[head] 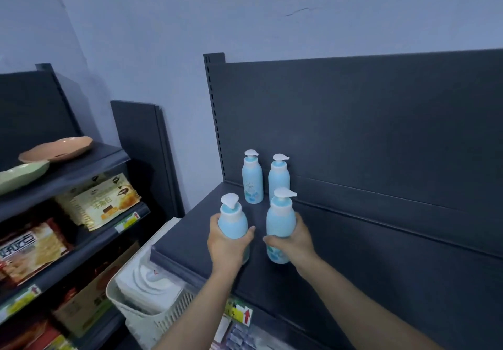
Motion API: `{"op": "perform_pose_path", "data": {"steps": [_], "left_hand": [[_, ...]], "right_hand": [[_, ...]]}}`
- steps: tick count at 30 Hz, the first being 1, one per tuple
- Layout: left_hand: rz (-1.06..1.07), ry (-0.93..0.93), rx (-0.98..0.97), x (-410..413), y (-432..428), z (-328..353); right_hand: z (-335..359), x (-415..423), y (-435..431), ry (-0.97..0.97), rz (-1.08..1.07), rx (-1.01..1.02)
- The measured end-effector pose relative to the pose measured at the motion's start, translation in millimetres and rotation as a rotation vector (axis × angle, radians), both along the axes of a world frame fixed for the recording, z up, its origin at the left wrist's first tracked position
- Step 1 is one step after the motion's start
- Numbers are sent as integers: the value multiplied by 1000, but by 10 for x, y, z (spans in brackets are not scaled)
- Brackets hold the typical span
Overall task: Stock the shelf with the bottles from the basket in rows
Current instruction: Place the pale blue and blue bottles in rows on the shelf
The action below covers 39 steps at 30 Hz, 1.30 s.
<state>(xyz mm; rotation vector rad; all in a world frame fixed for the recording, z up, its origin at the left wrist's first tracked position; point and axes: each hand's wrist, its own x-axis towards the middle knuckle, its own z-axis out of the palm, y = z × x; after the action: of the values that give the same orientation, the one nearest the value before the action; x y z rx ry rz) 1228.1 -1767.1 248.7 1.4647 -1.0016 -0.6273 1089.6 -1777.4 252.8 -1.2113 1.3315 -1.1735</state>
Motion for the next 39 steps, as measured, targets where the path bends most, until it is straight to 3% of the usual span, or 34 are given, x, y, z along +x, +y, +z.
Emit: {"op": "perform_pose_path", "data": {"steps": [15,23,28,30,32,35,39], "left_hand": [[-270,48,8,233,-1483,-264],[-325,34,10,213,-1755,-355],[-416,102,-43,290,-1481,-263],[-363,12,-105,385,-1281,-263],[-249,-157,-245,420,-1149,-117],[-154,-468,-519,145,-1144,386],[-196,-961,-666,-573,-1050,1014]], "right_hand": [[-203,493,-874,66,-304,-81],[-336,564,-1060,117,-347,-105],[-293,526,-964,156,-350,-102],[-163,394,-834,192,-320,-101],[52,194,-711,294,-370,-225],[468,-133,-579,721,-598,-477],[994,-631,-300,1268,-767,-624]]}}
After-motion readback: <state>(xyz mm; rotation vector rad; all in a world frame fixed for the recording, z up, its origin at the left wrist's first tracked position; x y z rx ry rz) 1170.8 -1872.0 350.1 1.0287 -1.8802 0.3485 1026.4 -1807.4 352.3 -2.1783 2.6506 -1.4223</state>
